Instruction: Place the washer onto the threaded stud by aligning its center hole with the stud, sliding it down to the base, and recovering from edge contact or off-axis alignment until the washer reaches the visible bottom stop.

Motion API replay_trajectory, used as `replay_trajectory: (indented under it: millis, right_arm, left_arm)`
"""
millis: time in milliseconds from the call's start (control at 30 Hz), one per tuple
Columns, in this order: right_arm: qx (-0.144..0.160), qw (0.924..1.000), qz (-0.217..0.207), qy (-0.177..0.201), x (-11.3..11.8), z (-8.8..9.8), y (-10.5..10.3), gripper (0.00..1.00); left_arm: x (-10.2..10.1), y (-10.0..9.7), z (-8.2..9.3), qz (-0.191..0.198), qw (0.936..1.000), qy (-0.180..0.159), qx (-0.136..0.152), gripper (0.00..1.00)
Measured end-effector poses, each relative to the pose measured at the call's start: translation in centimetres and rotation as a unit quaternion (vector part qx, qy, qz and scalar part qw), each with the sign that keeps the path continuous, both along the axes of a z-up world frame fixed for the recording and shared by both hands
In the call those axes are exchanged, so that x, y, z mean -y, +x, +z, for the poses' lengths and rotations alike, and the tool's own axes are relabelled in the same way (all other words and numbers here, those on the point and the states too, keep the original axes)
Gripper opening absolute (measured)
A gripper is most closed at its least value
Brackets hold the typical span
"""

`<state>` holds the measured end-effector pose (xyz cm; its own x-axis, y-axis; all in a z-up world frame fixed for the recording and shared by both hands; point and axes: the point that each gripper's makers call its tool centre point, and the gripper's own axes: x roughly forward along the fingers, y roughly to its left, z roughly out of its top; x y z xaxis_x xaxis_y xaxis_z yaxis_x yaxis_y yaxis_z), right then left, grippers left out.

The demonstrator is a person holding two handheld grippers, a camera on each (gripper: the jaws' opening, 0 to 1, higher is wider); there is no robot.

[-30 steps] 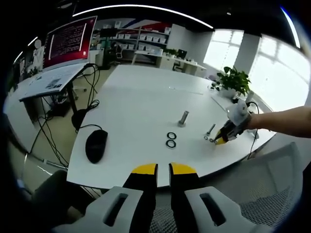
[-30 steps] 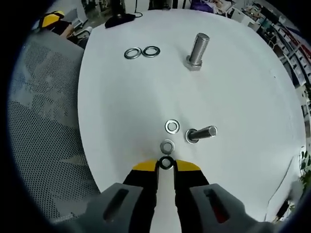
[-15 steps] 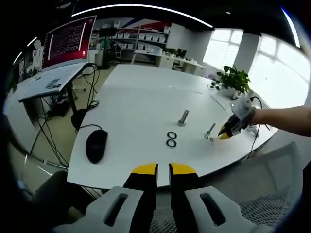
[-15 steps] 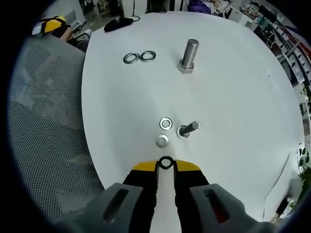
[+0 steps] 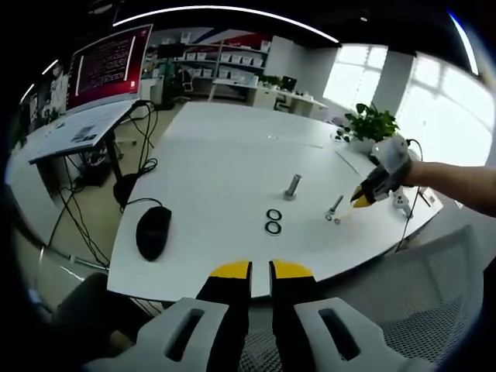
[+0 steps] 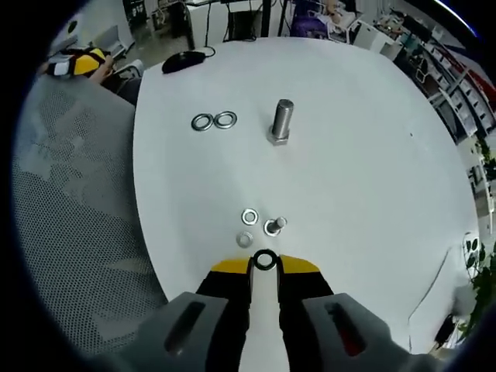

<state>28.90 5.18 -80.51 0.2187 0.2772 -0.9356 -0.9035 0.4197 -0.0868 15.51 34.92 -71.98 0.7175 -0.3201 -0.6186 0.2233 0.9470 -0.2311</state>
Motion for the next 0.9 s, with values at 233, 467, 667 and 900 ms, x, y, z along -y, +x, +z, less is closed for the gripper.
replay_trajectory:
  millis: [233, 467, 667, 900]
  right_arm:
    - [0.018, 0.9998, 0.008, 0.004, -1.0, 0.9, 0.6, 0.13]
    - [0.04, 0.9992, 0.008, 0.005, -1.6, 1.0, 1.5, 0.13]
    - [0.047, 0.9989, 0.008, 0.003, -1.8, 0.7, 1.8, 0.13]
    - [0.045, 0.999, 0.006, -0.002, -1.9, 0.3, 2.2, 0.13]
  left_arm:
    - [0.0, 0.0, 0.0, 0.001, 1.0, -0.001, 0.001, 0.06]
    - [0.0, 0.0, 0.1, 0.002, 1.0, -0.002, 0.003, 0.06]
    - [0.0, 0.0, 0.1, 0.004, 1.0, -0.003, 0.004, 0.06]
    - [0.0, 0.0, 0.0, -0.001, 1.0, -0.001, 0.001, 0.07]
